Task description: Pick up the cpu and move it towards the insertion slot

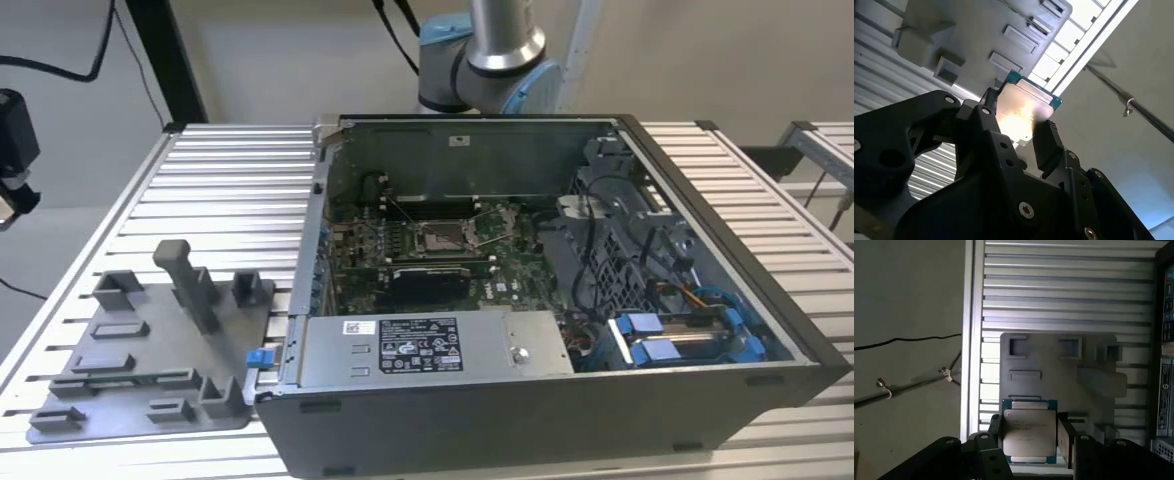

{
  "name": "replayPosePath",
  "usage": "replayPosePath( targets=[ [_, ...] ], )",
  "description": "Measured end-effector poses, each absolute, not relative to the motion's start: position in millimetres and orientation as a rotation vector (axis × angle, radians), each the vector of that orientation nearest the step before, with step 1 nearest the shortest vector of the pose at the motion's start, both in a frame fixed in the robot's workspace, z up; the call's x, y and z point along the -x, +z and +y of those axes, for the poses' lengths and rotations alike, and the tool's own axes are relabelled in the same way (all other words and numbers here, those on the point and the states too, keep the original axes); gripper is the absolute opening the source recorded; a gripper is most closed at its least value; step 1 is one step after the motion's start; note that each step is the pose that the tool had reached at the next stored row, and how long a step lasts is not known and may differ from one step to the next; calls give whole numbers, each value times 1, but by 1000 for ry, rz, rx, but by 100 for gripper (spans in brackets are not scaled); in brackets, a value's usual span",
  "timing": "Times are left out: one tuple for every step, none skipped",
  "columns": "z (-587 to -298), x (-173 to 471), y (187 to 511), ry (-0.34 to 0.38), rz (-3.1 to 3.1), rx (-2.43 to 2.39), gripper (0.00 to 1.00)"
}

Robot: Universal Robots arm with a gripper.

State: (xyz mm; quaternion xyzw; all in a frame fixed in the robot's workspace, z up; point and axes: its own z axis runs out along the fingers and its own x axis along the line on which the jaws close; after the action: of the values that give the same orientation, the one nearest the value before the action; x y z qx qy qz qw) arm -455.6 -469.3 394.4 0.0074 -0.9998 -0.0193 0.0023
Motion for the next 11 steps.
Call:
replayPosePath(
  targets=[
    [-469, 456, 394, -61, -3137, -23, 0],
    [-469, 456, 395, -61, -3137, -23, 0],
    [-469, 456, 395, -61, -3137, -23, 0],
    [-469, 456, 395, -61, -3137, -23, 0],
    [-469, 455, 395, -61, -3137, -24, 0],
    [-469, 454, 395, -60, -3136, -24, 0],
    [-469, 450, 395, -61, -3137, -24, 0],
    [-469, 446, 395, -61, -3137, -23, 0],
    [-469, 441, 395, -61, -3137, -24, 0],
    [-469, 437, 395, -61, -3137, -23, 0],
    [-469, 432, 395, -61, -3137, -23, 0]
  ],
)
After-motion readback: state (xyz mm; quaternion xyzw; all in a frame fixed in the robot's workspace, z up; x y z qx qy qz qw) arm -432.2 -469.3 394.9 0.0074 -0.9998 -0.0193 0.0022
